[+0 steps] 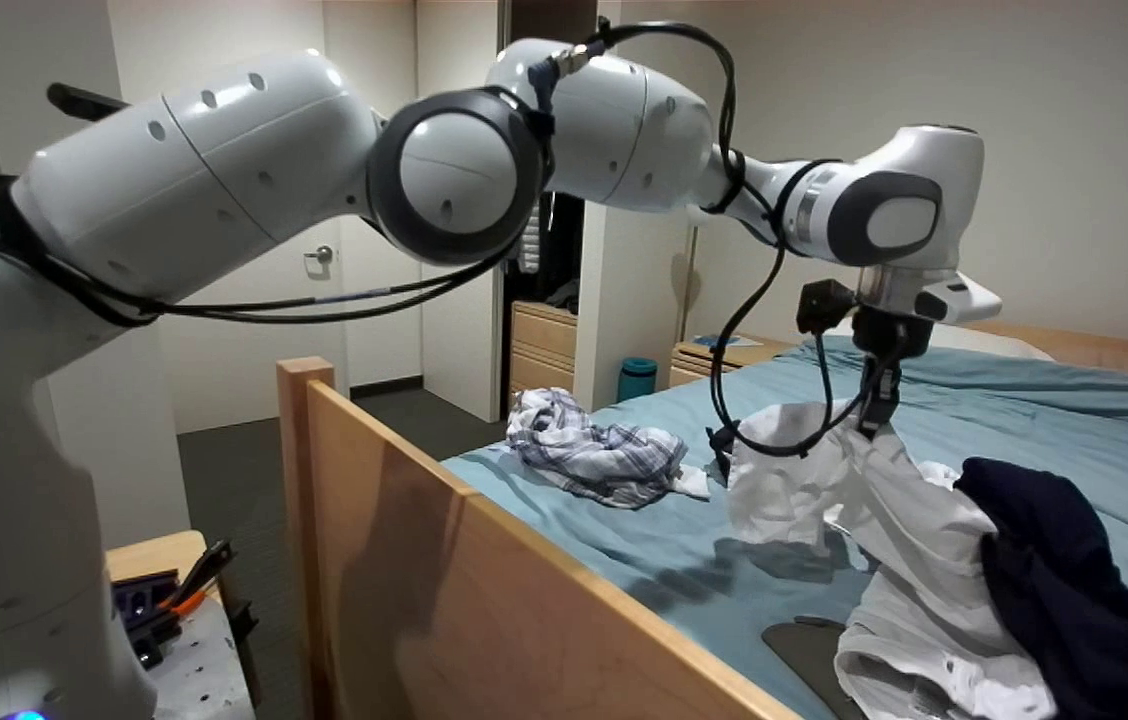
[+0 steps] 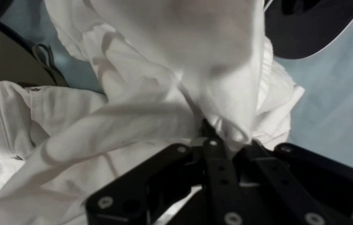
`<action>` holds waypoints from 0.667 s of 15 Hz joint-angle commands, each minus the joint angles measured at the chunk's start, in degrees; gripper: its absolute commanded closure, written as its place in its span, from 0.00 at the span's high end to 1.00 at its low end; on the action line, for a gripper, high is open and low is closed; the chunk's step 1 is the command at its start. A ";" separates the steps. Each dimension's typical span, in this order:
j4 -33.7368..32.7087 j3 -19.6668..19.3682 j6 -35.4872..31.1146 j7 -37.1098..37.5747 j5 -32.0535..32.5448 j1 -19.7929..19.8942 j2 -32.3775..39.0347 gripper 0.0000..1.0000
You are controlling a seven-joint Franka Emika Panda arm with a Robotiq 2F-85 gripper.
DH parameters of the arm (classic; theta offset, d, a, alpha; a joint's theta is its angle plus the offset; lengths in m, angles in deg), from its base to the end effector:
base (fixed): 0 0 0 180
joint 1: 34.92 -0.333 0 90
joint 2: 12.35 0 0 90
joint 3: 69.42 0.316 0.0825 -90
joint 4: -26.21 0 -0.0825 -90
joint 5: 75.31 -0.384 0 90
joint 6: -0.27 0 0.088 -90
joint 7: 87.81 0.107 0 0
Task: Move the white cloth to the left
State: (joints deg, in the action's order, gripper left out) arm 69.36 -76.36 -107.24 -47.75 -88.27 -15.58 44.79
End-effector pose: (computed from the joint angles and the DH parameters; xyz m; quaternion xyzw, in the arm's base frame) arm 0.7468 -0.2978 0.3554 -0.8359 0.5418 -0.0561 0.0681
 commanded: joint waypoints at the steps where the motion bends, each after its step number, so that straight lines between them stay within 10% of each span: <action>1: 8.93 0.40 0.57 -8.01 2.24 -3.56 -9.72 0.07; 7: 23.11 0.49 -3.41 -22.78 5.15 -7.84 -23.25 0.07; 8: 13.98 0.05 -0.81 -17.09 4.00 -7.81 -16.25 0.07; 10: 17.80 0.04 -1.36 -20.10 4.15 -8.14 -19.76 0.07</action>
State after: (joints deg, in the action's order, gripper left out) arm 87.22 -76.32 -108.61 -67.88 -84.12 -23.72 24.98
